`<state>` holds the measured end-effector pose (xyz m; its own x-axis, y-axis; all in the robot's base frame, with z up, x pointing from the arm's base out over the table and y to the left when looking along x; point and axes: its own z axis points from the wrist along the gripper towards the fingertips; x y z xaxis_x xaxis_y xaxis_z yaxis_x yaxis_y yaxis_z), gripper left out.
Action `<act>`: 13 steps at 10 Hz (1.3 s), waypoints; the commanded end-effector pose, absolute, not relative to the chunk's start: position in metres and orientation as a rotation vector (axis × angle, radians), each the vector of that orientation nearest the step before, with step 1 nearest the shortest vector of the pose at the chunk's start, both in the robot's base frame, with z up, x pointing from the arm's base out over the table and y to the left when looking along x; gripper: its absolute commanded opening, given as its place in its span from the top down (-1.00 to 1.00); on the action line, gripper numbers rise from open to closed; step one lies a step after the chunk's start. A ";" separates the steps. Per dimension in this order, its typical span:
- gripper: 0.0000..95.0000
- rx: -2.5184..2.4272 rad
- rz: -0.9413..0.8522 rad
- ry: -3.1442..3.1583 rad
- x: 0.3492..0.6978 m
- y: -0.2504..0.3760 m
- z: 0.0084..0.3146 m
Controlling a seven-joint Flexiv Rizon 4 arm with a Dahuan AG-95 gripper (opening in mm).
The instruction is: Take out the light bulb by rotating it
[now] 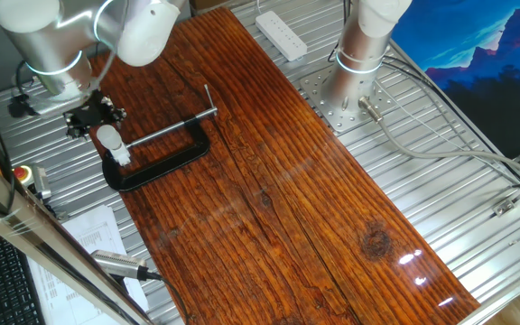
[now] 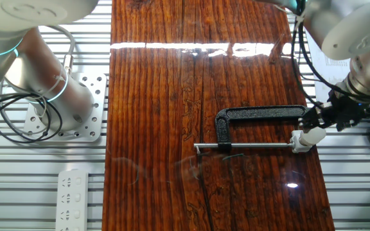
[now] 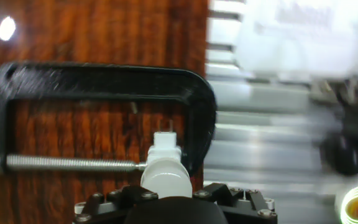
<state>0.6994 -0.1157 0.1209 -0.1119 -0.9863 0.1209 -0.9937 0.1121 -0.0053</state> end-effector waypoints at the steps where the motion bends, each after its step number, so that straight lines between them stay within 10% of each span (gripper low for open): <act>1: -0.60 1.468 0.116 -2.663 0.700 -0.126 0.127; 13: -0.60 0.580 0.003 -2.987 0.688 -0.109 0.118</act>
<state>0.6905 -0.1149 0.1198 -0.8810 -0.4622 0.1010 -0.4630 0.8862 0.0163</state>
